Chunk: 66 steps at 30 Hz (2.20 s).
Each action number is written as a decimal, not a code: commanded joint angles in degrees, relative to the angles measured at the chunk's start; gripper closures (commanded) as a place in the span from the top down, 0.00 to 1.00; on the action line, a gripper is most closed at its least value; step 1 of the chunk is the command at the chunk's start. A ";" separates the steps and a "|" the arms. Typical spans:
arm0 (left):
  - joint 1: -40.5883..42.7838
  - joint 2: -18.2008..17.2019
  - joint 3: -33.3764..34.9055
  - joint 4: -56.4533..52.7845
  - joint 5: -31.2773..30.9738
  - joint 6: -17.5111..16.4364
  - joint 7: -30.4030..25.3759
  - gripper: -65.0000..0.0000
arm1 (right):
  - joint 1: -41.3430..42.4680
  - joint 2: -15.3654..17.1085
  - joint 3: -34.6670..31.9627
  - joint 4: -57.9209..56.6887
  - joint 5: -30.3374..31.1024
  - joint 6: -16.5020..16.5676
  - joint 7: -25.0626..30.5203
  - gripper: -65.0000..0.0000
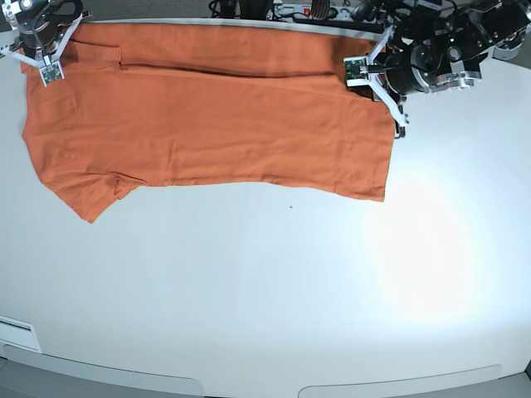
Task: Fold the T-shirt properly
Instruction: 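Lower the folded edge with both grippers and flatten it onto the shirt, then release the left gripper and move it to the opposite hem corner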
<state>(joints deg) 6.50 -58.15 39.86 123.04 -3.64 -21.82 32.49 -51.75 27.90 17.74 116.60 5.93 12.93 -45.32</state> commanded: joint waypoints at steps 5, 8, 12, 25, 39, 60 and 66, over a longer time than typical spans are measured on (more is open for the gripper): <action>-0.35 -1.07 -0.22 2.19 0.98 3.26 -0.68 0.00 | -0.76 0.70 0.33 3.41 -0.48 -0.74 -0.83 0.03; -0.37 -1.07 -0.22 2.60 3.23 6.14 -0.72 0.00 | -0.74 0.70 0.33 6.67 -0.81 -2.75 -0.76 0.03; -0.68 -1.03 -0.26 2.60 3.10 15.43 -1.75 0.00 | -0.76 0.70 0.33 12.50 -7.28 -8.11 1.64 0.03; -0.50 10.84 -29.46 -7.87 -10.97 21.81 -4.00 0.00 | -0.63 0.68 0.33 16.81 -13.70 -14.43 6.51 0.03; -0.66 22.97 -52.63 -32.54 -46.29 0.76 2.21 0.35 | -0.61 0.68 0.33 16.81 -13.22 -12.63 6.75 0.03; -10.75 26.56 -38.99 -45.68 -47.41 -1.60 7.54 0.52 | -0.59 0.70 0.31 16.81 -11.93 -12.52 7.21 0.03; -11.15 26.86 -35.93 -48.06 -53.27 -6.12 14.80 0.52 | -0.33 0.68 0.33 16.81 -11.96 -12.55 7.28 0.03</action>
<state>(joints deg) -4.64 -30.63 3.60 75.13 -59.05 -28.82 43.53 -51.86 27.88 17.63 132.46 -5.37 1.08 -38.98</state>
